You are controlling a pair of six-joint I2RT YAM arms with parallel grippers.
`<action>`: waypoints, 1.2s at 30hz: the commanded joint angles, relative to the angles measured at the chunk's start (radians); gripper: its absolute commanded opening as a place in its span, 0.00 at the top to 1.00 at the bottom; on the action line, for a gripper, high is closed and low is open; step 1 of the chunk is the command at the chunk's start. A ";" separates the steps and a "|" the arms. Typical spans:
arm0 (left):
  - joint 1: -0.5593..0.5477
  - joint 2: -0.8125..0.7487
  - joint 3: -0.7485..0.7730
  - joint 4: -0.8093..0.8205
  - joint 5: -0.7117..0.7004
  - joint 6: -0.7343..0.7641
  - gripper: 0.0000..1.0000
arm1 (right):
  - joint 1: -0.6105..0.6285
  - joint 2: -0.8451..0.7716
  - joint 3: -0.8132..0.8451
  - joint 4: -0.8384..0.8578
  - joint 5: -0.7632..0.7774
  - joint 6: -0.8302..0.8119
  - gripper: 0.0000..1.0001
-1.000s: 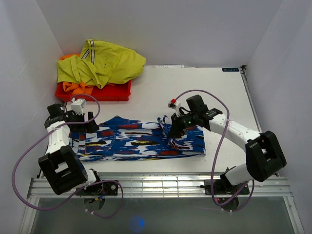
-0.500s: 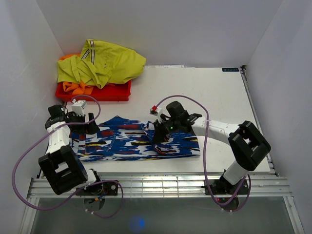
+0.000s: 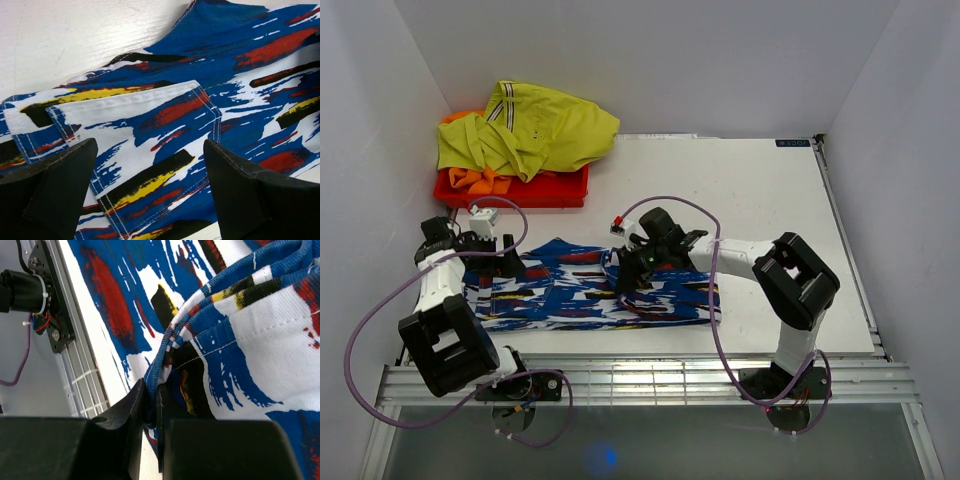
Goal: Fold and stack the trousers
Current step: Fold the trousers
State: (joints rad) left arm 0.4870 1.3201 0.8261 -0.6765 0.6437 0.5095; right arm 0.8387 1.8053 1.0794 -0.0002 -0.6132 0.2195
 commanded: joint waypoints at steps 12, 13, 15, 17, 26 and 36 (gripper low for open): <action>-0.007 -0.120 0.085 -0.087 0.287 0.063 0.02 | 0.037 -0.022 0.119 -0.039 -0.135 0.000 0.40; -0.013 -0.133 0.088 -0.090 0.306 0.061 0.02 | 0.034 -0.044 0.134 -0.064 -0.131 -0.050 0.38; -0.039 -0.163 0.090 -0.092 0.332 0.049 0.02 | 0.011 -0.116 0.143 -0.112 -0.129 -0.100 0.35; -0.111 -0.171 0.085 -0.086 0.330 0.009 0.02 | -0.048 -0.164 0.139 -0.181 -0.134 -0.147 0.34; -0.468 -0.096 -0.064 0.219 0.214 -0.397 0.15 | -0.458 -0.278 0.045 -0.446 -0.071 -0.365 0.31; -0.649 0.123 -0.061 0.405 0.077 -0.595 0.19 | -0.601 -0.175 -0.006 -0.472 -0.003 -0.480 0.15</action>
State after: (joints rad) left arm -0.1375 1.4082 0.7517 -0.3496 0.7624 -0.0036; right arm 0.2481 1.5909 1.0508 -0.4553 -0.6094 -0.1936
